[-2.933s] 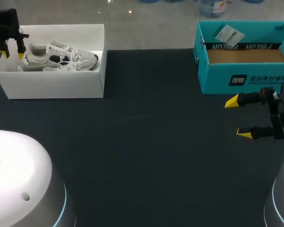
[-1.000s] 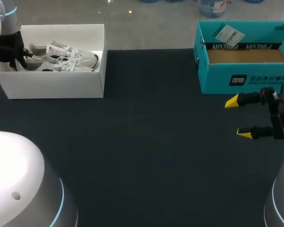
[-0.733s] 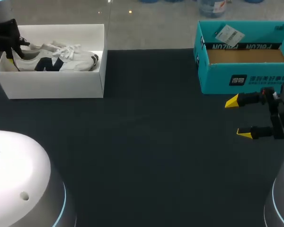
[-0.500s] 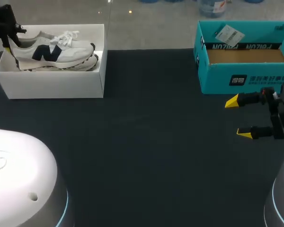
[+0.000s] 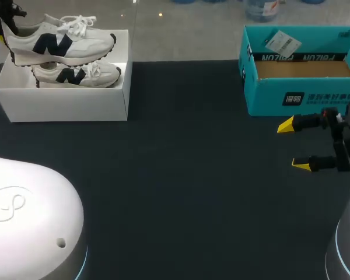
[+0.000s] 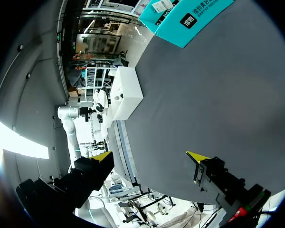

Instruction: Take the shoe out of the shoebox, open the shoe tongue, remove and reinsert the insole, then place the shoe into the shoebox

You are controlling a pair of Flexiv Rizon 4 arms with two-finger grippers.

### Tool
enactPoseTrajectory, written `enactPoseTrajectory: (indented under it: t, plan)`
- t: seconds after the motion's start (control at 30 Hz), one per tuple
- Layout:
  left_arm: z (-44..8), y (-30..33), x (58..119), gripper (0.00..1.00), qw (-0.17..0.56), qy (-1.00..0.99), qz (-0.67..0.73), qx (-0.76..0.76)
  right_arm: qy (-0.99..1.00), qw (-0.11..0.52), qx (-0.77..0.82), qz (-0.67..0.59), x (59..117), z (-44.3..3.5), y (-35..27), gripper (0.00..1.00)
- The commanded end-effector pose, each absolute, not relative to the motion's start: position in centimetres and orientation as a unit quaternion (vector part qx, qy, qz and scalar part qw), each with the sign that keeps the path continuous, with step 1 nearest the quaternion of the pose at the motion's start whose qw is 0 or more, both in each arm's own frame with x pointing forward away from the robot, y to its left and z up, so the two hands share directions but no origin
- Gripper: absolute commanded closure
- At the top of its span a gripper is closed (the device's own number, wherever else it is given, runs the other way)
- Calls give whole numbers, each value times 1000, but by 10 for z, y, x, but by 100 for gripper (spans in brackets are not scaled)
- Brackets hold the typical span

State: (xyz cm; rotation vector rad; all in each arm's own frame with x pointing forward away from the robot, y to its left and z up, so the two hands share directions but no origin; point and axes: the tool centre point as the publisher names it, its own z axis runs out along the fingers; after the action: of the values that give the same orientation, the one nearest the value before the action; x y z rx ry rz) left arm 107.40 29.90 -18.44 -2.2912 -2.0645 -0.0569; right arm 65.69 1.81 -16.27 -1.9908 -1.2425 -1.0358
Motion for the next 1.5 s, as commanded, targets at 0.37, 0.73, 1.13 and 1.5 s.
enactPoseTrajectory:
  t: [0.37,0.73,1.13,1.5]
  plan:
    - [-174,295,1066,100,30,-669,-26,-742,-461,279,-747,-390,646,-161,17,0]
    - [-175,283,1033,100,21,-673,-42,-738,-461,279,-747,-390,646,-161,17,0]
    - [-165,266,956,100,5,-707,-35,-706,-461,279,-747,-390,646,-161,17,0]
    - [-151,227,895,100,20,-687,-51,-725,-461,279,-747,-390,646,-161,17,0]
